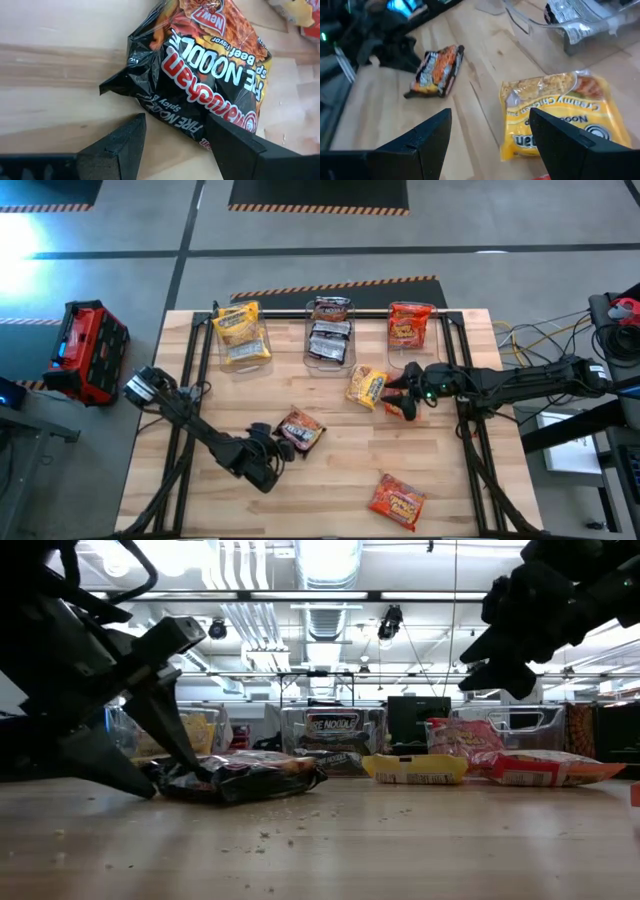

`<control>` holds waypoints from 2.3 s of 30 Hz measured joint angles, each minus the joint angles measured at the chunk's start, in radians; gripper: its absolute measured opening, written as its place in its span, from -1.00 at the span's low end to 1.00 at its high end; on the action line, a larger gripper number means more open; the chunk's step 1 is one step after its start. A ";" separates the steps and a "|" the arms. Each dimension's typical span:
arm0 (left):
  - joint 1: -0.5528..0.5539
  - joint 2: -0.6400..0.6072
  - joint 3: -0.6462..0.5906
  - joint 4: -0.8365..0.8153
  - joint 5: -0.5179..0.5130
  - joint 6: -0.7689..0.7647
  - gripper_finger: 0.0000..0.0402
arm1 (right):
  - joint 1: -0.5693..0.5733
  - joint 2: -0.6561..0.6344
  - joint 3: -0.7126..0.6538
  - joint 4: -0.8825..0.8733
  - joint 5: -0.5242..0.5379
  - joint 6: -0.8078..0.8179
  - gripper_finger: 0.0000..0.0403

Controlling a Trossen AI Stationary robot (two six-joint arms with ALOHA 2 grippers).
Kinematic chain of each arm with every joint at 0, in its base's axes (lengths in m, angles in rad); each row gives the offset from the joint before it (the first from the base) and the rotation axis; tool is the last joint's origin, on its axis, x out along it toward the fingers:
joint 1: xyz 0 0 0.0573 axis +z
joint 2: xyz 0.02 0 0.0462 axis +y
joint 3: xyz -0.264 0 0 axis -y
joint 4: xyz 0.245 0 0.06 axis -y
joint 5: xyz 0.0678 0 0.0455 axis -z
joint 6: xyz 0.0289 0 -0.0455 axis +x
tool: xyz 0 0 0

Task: Sort Maruchan noodles
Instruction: Put the black noodle pack into the middle transparent bin

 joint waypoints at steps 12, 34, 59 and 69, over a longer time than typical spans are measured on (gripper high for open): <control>0.051 0.010 -0.001 0.015 -0.025 0.151 -0.03 | 0.000 0.066 0.001 0.010 -0.063 -0.030 0.27; 0.207 0.068 -0.002 0.287 0.028 0.575 -0.03 | 0.000 0.472 0.001 0.628 -0.283 -0.077 0.21; 0.359 0.101 0.000 0.506 0.213 0.975 -0.03 | -0.010 0.487 0.001 0.580 -0.156 0.065 0.21; 0.373 0.100 0.000 0.509 0.240 1.009 -0.03 | -0.004 0.487 0.000 0.515 -0.221 0.440 0.21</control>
